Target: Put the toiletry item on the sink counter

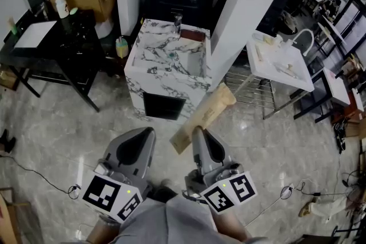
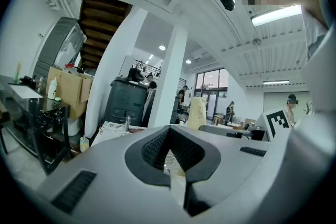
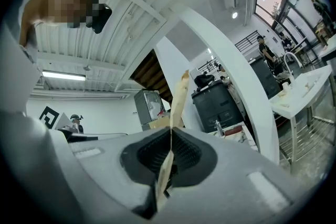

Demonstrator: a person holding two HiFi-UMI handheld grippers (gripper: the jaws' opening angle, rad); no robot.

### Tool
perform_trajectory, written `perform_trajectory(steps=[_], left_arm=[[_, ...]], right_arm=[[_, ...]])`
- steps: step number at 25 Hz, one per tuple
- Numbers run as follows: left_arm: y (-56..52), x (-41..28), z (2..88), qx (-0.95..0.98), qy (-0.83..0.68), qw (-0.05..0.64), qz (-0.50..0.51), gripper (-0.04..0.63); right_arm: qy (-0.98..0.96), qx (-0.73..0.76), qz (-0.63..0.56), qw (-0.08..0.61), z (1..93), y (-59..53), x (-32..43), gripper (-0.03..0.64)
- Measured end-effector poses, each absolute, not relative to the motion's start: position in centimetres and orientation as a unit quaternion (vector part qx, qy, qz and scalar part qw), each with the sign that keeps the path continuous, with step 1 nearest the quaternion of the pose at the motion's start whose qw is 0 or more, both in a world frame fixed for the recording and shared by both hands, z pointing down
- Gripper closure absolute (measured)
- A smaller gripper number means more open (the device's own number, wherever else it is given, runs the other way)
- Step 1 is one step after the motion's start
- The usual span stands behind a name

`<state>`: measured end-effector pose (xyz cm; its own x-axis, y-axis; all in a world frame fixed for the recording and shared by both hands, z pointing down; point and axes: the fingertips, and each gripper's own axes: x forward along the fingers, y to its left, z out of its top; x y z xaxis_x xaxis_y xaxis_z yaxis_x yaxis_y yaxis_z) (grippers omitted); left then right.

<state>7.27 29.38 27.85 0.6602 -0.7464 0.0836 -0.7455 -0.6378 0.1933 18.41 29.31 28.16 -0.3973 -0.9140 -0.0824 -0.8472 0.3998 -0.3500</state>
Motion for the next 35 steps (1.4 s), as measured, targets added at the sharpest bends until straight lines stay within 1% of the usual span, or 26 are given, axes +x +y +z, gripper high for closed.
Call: perform_trajectory(steps=[13, 26, 35], left_arm=[[29.9, 8.9, 27.7, 0.901, -0.423, 0.097, 0.0, 0.591], [31.2, 7.7, 27.2, 0.867, -0.49, 0.091, 0.002, 0.591], [29.6, 5.5, 27.4, 0.87, -0.486, 0.089, -0.008, 0.591]], right_arm=[[0.828, -0.532, -0.117, 0.131, 28.1, 29.9, 20.3, 0.618], [0.857, -0.483, -0.133, 0.124, 28.9, 29.6, 19.9, 0.618], [0.853, -0.49, -0.13, 0.127, 29.2, 28.2, 18.0, 0.618]])
